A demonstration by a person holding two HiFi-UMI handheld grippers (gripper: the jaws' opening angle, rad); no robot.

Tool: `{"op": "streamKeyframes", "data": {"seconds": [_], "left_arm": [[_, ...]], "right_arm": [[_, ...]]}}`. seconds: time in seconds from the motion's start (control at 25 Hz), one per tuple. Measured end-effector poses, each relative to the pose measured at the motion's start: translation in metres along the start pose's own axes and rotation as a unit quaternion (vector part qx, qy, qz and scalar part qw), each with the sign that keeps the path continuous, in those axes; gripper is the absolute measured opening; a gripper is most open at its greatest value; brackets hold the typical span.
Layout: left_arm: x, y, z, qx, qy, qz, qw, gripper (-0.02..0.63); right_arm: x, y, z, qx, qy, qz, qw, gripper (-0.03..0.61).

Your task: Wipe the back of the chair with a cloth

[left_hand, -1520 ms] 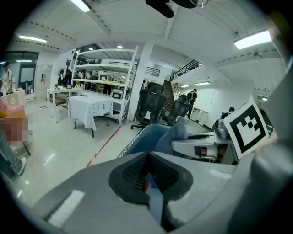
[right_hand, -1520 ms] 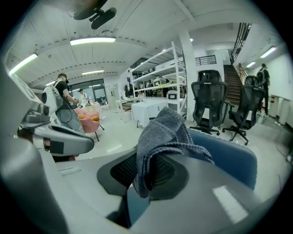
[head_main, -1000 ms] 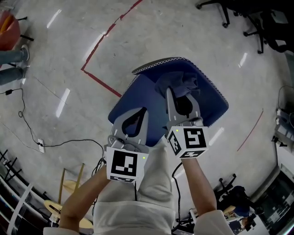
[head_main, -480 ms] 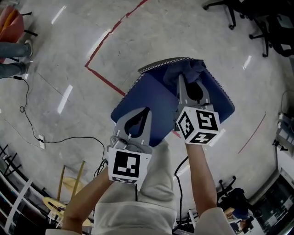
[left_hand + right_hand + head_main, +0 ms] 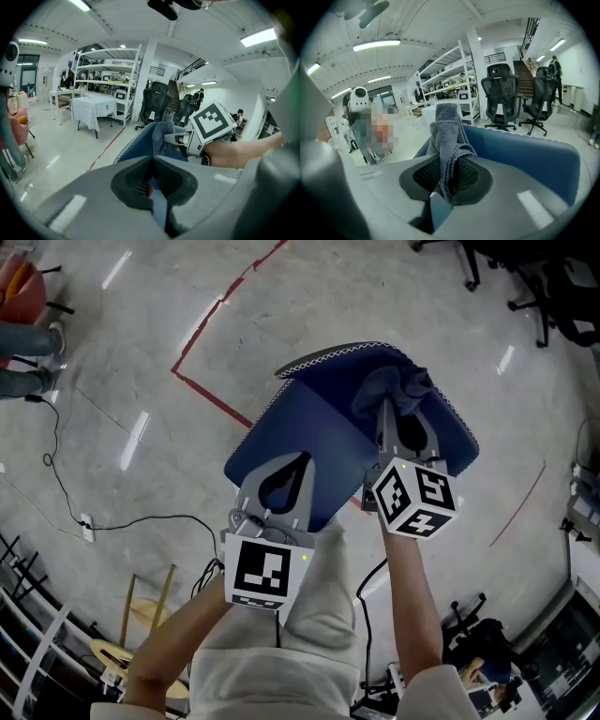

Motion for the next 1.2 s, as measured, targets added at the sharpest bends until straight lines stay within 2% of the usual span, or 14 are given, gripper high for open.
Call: {"op": "streamKeyframes", "data": {"seconds": [0.48,0.76,1.2], "left_arm": [[-0.007,-0.004,-0.029,-0.010,-0.017,0.002,0.9998,0.002],[-0.013,-0.007,-0.045,-0.015,-0.029,0.008,0.9994,0.002],[-0.023,-0.002,-0.069,-0.028,-0.042,0.008,0.9987,0.002]], "right_arm": [[0.041,-0.014,-0.031,-0.028,-0.033,-0.010,0.999,0.074],[0.073,-0.027,-0.060,-0.063,-0.073,-0.019,0.995,0.074],[0.134,-0.051,-0.111,-0.108,-0.179,-0.022,0.978,0.074]]}}
Point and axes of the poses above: the fingertips, and each gripper's own axes: x backward along the fingers, z to its left, y out of its top, the point moved 2 cm from there along x, backward along the fingers, and after that the axes turned 9 degrees about y, right-handed, at the moved point
